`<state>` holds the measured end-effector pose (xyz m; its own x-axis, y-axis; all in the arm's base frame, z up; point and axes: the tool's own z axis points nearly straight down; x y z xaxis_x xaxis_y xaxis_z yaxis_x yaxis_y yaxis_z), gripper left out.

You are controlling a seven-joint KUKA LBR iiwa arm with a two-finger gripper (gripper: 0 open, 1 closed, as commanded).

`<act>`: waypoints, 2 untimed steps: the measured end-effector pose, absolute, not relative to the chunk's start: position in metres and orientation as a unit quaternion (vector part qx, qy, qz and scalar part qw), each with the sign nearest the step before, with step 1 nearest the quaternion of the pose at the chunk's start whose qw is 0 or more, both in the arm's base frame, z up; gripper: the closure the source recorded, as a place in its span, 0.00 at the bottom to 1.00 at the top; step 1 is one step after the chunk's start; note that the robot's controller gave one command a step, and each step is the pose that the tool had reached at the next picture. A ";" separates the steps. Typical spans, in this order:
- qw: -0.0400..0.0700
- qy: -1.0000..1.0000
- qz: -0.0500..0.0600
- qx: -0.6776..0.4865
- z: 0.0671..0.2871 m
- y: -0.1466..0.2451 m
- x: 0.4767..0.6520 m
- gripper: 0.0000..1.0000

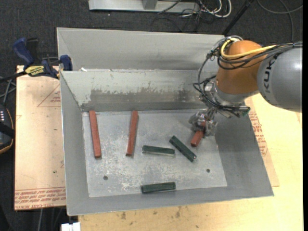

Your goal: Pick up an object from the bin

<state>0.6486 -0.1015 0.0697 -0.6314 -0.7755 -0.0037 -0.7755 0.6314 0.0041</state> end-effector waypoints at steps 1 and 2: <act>0.002 0.897 0.000 -0.442 0.200 -0.076 0.618 1.00; 0.002 0.897 0.000 -0.441 0.200 -0.076 0.618 1.00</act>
Offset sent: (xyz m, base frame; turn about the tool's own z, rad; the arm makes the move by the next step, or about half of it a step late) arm 0.0000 0.0000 0.0000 0.0000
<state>0.6183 -0.0764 0.1998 -0.6103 -0.7922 -0.0037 -0.7922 0.6103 -0.0011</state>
